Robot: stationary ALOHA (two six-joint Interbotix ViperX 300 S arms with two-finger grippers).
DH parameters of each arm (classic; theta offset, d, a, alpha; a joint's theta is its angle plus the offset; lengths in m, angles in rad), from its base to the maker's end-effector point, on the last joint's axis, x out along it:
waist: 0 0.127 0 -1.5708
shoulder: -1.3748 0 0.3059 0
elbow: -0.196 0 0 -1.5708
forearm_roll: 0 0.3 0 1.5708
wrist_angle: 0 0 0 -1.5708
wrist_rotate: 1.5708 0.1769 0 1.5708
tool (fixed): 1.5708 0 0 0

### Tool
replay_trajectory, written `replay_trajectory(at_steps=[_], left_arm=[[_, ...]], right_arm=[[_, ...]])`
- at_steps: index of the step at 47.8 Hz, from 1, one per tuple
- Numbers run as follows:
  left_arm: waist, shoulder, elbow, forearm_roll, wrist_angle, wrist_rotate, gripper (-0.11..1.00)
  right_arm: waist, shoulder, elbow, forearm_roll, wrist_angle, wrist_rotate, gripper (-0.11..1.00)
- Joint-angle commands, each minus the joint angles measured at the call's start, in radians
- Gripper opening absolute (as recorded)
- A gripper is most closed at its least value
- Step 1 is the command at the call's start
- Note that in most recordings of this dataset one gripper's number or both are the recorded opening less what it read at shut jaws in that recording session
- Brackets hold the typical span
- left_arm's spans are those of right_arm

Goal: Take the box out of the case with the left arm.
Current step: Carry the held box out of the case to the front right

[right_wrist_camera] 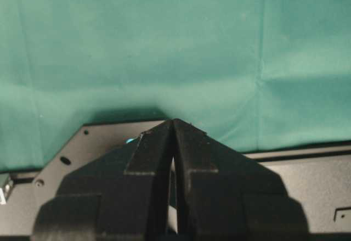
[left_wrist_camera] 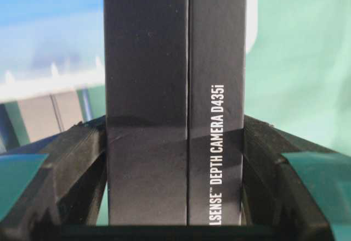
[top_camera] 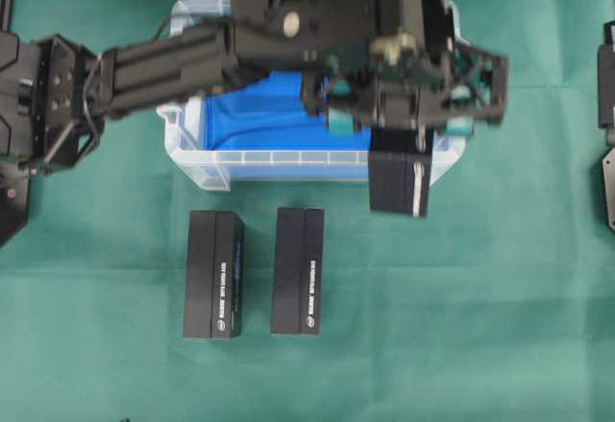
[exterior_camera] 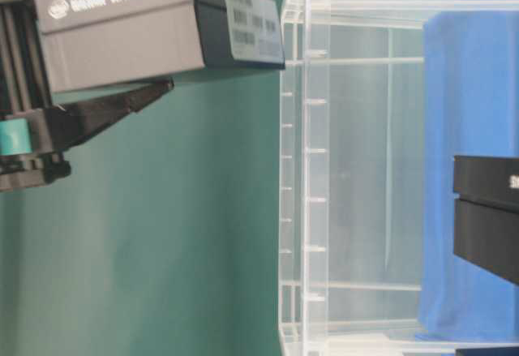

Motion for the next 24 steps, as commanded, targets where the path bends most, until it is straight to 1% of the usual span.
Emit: replay_trajectory(at_steps=[1, 14, 24], left_arm=[[-0.035, -0.026, -0.028, 0.003, -0.002, -0.023, 0.59], [-0.129, -0.026, -0.040, 0.003, 0.014, -0.109, 0.59], [-0.172, -0.026, -0.048, 0.003, 0.025, -0.155, 0.59]], right_arm=[[0.000, -0.002, -0.018, 0.002, -0.005, 0.000, 0.03], [0.000, -0.002, -0.018, 0.002, -0.005, 0.000, 0.03], [0.000, -0.002, -0.018, 0.002, -0.006, 0.000, 0.03]])
